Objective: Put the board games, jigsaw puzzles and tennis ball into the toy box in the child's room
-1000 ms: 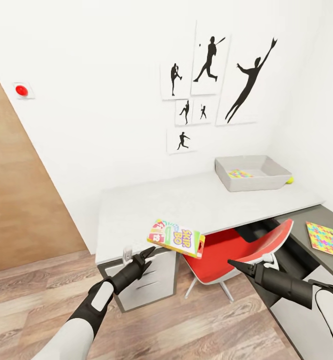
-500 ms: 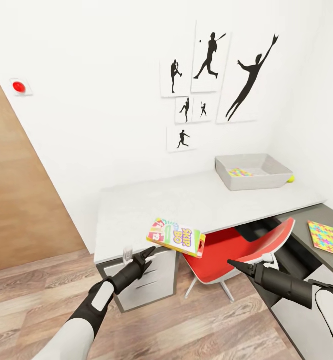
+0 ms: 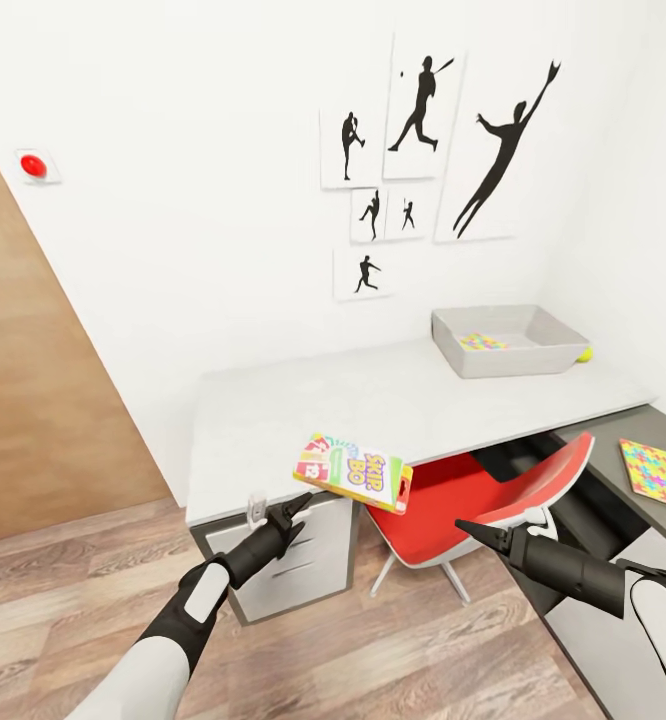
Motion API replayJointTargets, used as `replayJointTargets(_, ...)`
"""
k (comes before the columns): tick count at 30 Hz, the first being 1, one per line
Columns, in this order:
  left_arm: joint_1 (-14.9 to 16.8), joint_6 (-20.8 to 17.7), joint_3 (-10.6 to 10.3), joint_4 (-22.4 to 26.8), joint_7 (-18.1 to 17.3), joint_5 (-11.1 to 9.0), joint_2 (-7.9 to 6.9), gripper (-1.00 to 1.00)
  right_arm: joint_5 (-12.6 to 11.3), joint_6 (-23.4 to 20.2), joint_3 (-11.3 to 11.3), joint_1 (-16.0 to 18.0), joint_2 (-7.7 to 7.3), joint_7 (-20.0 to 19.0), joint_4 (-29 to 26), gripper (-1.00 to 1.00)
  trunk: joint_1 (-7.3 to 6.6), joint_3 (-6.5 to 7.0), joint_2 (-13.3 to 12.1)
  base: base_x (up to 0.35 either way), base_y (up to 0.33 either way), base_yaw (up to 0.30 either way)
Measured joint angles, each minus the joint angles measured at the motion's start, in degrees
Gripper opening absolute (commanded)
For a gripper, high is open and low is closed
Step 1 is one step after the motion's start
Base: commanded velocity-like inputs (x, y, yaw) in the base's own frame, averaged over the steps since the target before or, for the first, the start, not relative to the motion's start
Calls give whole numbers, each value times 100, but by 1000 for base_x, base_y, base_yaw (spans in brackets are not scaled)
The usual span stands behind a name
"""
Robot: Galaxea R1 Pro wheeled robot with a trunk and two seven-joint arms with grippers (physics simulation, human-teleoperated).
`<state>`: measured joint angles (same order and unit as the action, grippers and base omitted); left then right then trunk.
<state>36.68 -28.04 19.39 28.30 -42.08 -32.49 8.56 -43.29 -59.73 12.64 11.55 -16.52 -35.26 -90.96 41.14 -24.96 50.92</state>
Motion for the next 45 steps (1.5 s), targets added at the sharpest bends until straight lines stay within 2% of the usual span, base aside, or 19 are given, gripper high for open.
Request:
replayJointTargets(12, 0, 1, 0, 0, 0, 0, 0, 100, 12, 0, -6, 0, 4, 0, 0, 100, 264, -216, 482, 0, 0, 0)
replayJointTargets(22, -3, 6, 0, 0, 2, 6, 29, 100, 8, -1, -6, 2, 7, 0, 0, 100, 264, -216, 483, -3, -4, 0)
replayJointTargets(45, -4, 27, -18, 0, 9, 8, 70, 100, 15, -1, -6, 0, 14, 1, -1, 100, 263, -216, 484, -18, -107, 0)
